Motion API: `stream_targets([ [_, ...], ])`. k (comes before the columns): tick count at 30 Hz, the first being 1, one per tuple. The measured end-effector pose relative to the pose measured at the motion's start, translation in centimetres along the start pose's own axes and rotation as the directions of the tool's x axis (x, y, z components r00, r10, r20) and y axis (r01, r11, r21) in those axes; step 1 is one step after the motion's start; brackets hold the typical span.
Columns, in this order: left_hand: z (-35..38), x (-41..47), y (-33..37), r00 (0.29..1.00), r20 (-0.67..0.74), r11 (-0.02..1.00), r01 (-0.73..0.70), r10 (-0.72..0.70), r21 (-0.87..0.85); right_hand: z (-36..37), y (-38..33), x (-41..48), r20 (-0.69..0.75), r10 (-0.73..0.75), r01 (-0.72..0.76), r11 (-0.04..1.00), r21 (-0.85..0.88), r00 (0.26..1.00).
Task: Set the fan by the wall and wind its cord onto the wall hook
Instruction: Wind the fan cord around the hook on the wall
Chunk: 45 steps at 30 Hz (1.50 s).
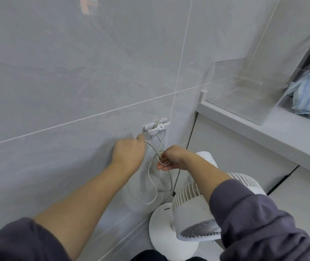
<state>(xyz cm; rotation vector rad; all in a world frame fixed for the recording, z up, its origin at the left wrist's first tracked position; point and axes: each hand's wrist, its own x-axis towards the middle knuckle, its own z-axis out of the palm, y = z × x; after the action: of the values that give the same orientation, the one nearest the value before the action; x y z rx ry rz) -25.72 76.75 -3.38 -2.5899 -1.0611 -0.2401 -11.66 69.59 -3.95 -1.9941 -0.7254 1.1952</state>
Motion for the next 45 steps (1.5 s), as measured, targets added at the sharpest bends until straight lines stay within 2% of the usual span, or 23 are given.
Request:
stream_targets([
  [2,0.4,0.0,0.2,0.999,-0.034,0.999,-0.042,0.042,0.003,0.2,-0.1,0.0,0.0,-0.009,0.009,1.0,-0.009,1.0],
  [4,0.5,0.1,1.2,0.983,-0.047,0.984,-0.177,0.178,0.023,0.8,-0.5,0.0,0.024,-0.041,0.041,0.999,0.003,0.999],
  [6,0.5,0.1,2.3,0.957,-0.002,0.956,-0.291,0.292,0.034,1.4,-1.0,0.0,0.033,-0.068,0.068,0.998,0.006,0.997],
  [7,0.5,0.2,2.4,0.958,0.026,0.958,-0.286,0.285,0.024,1.4,-1.0,0.0,0.032,-0.071,0.071,0.997,0.011,0.997],
  [9,0.4,0.2,1.7,0.983,0.056,0.985,-0.173,0.173,0.0,0.8,-0.7,-0.1,0.027,-0.05,0.049,0.999,0.011,0.998],
  [11,0.5,0.2,0.3,0.998,0.041,0.999,-0.046,0.045,0.005,-0.1,0.1,-0.1,0.005,0.005,-0.005,1.0,-0.011,1.0],
  [13,0.9,0.3,-0.5,1.0,0.025,1.0,0.016,-0.016,-0.002,-0.6,0.6,-0.3,-0.022,0.036,-0.037,0.999,-0.032,0.999],
  [16,1.4,0.2,0.3,0.999,-0.004,0.998,-0.036,0.036,-0.047,0.0,0.2,-0.3,-0.01,0.014,-0.014,0.999,-0.031,1.0],
  [20,1.1,0.3,2.2,0.965,-0.015,0.965,-0.261,0.261,-0.01,0.7,-0.7,-0.2,0.03,-0.032,0.032,0.999,-0.01,0.999],
  [22,0.8,0.4,2.0,0.971,0.04,0.971,-0.237,0.237,0.01,0.4,-0.7,-0.2,0.014,-0.034,0.034,0.999,0.015,0.999],
  [24,0.6,0.3,1.6,0.988,0.061,0.99,-0.14,0.138,0.023,-0.2,-0.6,-0.2,-0.003,-0.021,0.021,1.0,0.023,1.0],
  [28,1.1,-0.1,1.3,0.994,0.095,0.998,-0.053,0.05,0.028,-0.4,-0.5,-0.5,-0.006,0.0,0.0,1.0,-0.027,1.0],
  [30,1.5,0.0,1.5,0.99,0.09,0.995,-0.104,0.104,-0.007,-0.1,-0.6,-0.5,-0.003,-0.011,0.011,0.999,-0.042,1.0],
  [33,1.7,0.1,2.5,0.961,0.071,0.963,-0.264,0.267,-0.049,0.4,-0.8,-0.6,0.006,-0.05,0.05,0.999,-0.016,0.999],
  [35,1.5,0.3,3.0,0.952,0.104,0.955,-0.278,0.288,-0.105,0.5,-0.9,-0.6,-0.011,-0.064,0.064,0.998,0.004,0.998],
  [39,1.9,0.8,1.7,0.986,0.02,0.941,-0.154,0.167,-0.302,-0.2,-0.4,-0.7,-0.039,0.004,-0.005,1.0,-0.027,0.999],
  [42,1.9,0.8,0.8,0.995,-0.078,0.897,-0.089,0.061,-0.432,-0.5,0.1,-0.8,-0.046,0.078,-0.082,0.99,-0.111,0.996],
  [45,1.2,0.6,0.6,0.993,-0.114,0.832,-0.041,-0.027,-0.553,-0.3,0.1,-0.5,-0.03,0.147,-0.149,0.983,-0.104,0.989],
])
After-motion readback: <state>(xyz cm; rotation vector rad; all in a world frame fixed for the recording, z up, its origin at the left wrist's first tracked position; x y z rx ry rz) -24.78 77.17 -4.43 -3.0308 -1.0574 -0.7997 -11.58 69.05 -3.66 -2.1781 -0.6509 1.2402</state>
